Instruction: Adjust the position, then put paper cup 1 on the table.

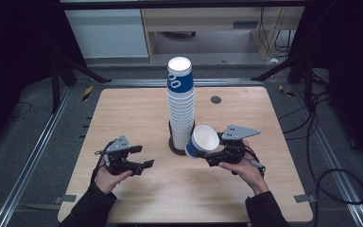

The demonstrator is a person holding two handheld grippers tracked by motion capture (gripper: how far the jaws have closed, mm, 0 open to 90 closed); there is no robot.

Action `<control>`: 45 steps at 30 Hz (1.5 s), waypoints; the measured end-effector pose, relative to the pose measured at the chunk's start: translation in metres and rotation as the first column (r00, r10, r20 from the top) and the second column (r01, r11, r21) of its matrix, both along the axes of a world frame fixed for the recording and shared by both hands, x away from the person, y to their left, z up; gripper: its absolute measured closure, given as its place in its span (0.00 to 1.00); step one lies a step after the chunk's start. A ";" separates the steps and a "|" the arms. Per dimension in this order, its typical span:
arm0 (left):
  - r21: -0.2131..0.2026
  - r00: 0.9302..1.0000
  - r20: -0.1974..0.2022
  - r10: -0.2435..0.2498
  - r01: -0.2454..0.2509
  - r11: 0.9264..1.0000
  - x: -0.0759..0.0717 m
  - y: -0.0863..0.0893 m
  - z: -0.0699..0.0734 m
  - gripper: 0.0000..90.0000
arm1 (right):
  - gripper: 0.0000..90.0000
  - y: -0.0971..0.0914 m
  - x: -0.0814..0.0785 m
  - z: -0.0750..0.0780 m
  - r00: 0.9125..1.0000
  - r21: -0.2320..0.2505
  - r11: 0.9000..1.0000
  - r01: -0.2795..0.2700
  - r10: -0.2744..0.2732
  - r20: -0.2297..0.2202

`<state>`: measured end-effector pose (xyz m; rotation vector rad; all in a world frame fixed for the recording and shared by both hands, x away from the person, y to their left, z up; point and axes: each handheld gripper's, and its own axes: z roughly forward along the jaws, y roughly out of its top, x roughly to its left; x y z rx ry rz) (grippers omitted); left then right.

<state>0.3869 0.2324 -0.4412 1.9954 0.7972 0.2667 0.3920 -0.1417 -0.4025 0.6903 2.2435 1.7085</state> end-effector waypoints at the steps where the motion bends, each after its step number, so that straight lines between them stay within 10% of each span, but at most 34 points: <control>1: 0.001 1.000 0.000 0.010 -0.010 1.000 0.001 0.002 0.000 0.22 | 0.23 -0.002 0.001 0.001 1.000 0.000 1.000 0.016 -0.016 0.002; 11: 0.010 0.998 0.003 0.064 -0.064 0.998 0.006 0.012 -0.001 0.21 | 0.23 -0.031 0.017 0.007 0.977 -0.047 0.976 0.212 -0.212 0.006; 24: 0.017 0.992 0.005 0.127 -0.127 0.992 0.010 0.025 -0.003 0.20 | 0.23 -0.059 0.056 -0.005 0.883 -0.178 0.867 0.465 -0.467 0.034; 31: 0.026 0.988 0.007 0.155 -0.156 0.987 0.013 0.031 -0.005 0.20 | 0.23 -0.072 0.066 -0.016 0.851 -0.220 0.829 0.515 -0.525 0.012; 45: 0.039 0.987 0.023 0.159 -0.160 0.986 0.012 0.030 -0.004 0.19 | 0.23 -0.079 0.079 -0.046 0.832 -0.375 0.780 0.501 -0.553 -0.038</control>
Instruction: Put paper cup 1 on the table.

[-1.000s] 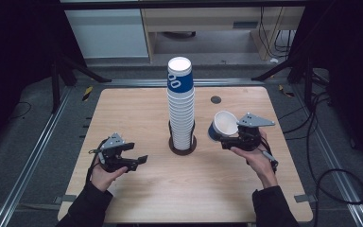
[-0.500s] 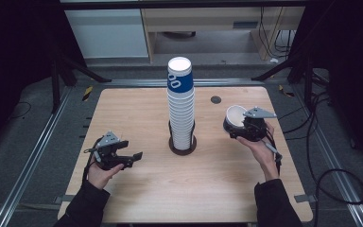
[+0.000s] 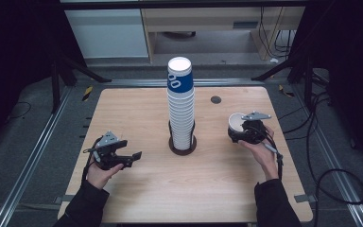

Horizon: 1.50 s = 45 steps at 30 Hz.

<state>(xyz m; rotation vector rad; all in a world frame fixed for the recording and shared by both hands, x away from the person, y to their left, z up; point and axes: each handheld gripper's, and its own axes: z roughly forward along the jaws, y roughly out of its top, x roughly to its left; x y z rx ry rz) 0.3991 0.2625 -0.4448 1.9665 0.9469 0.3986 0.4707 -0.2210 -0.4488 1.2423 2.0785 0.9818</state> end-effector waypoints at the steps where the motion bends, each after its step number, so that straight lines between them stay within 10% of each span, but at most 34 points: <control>1: 0.001 1.000 -0.001 0.000 0.000 1.000 0.000 -0.001 0.000 0.19 | 0.23 0.000 0.001 -0.002 1.000 -0.002 1.000 -0.003 0.003 -0.010; 25: 0.014 1.000 -0.009 -0.014 0.014 1.000 0.000 -0.004 -0.003 0.18 | 0.14 -0.004 0.006 -0.024 0.998 -0.005 1.000 0.011 -0.011 -0.058; 45: 0.010 1.000 -0.004 -0.014 0.014 1.000 -0.001 -0.003 0.000 0.18 | 0.06 -0.013 -0.006 0.006 0.997 0.088 0.995 0.037 -0.043 0.062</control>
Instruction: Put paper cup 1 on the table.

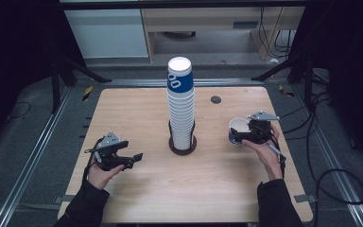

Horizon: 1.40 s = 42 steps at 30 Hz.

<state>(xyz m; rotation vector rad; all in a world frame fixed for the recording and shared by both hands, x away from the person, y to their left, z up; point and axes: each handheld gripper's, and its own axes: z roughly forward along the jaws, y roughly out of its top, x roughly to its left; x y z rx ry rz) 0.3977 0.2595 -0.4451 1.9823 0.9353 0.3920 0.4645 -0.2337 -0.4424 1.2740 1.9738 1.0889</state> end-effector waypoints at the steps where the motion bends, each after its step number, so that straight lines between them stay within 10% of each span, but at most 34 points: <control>1: 0.000 1.000 -0.001 -0.001 0.001 1.000 0.000 0.000 0.000 0.18 | 0.06 0.000 -0.001 0.002 1.000 0.001 1.000 -0.004 0.004 0.010; 12: 0.010 1.000 -0.005 -0.004 0.004 1.000 0.000 -0.001 -0.001 0.18 | 0.08 0.007 -0.017 0.038 0.995 0.072 0.996 -0.055 0.048 0.092; 42: 0.022 1.000 -0.012 -0.013 0.013 1.000 0.001 -0.003 -0.004 0.18 | 0.08 0.042 -0.055 0.109 0.941 0.159 0.954 -0.255 0.207 0.270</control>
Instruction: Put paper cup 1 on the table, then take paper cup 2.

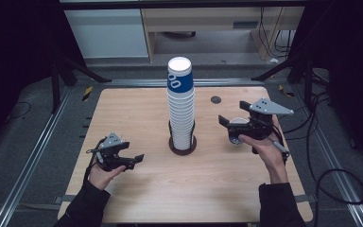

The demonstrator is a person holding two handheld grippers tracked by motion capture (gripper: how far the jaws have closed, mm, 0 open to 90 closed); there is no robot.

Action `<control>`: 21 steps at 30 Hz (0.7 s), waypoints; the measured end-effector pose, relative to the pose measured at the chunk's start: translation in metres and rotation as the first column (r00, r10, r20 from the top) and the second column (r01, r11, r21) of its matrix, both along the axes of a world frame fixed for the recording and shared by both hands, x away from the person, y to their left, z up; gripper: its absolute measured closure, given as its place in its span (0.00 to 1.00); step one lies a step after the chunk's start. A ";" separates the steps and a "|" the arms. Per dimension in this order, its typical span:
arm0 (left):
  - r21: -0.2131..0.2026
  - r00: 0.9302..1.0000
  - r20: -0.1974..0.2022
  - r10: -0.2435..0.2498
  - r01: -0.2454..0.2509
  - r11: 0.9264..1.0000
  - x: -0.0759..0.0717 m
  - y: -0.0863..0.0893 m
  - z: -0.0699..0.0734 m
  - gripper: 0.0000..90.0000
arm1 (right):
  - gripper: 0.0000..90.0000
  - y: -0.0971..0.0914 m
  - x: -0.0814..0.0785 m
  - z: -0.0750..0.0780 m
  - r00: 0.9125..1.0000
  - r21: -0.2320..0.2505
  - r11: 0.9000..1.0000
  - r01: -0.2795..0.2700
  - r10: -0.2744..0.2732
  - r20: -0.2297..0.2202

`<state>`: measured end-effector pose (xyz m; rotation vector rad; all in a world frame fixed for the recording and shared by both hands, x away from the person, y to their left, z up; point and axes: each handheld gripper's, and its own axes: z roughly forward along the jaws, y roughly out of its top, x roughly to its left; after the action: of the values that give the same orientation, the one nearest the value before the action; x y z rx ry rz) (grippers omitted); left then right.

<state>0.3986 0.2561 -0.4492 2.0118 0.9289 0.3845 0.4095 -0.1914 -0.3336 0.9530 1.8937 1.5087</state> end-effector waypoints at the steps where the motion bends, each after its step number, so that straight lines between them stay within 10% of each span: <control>1: -0.001 1.000 -0.001 0.001 -0.001 1.000 0.000 0.000 0.000 0.18 | 0.08 0.002 0.000 0.001 1.000 0.000 1.000 -0.005 0.005 0.003; 21: 0.001 1.000 -0.009 -0.011 0.011 1.000 0.001 -0.003 -0.002 0.17 | 0.06 0.048 0.002 0.042 0.992 0.028 0.994 -0.108 0.105 0.075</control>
<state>0.3994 0.2530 -0.4514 2.0205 0.9230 0.3703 0.4119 -0.1433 -0.2911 0.8103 1.9001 1.6170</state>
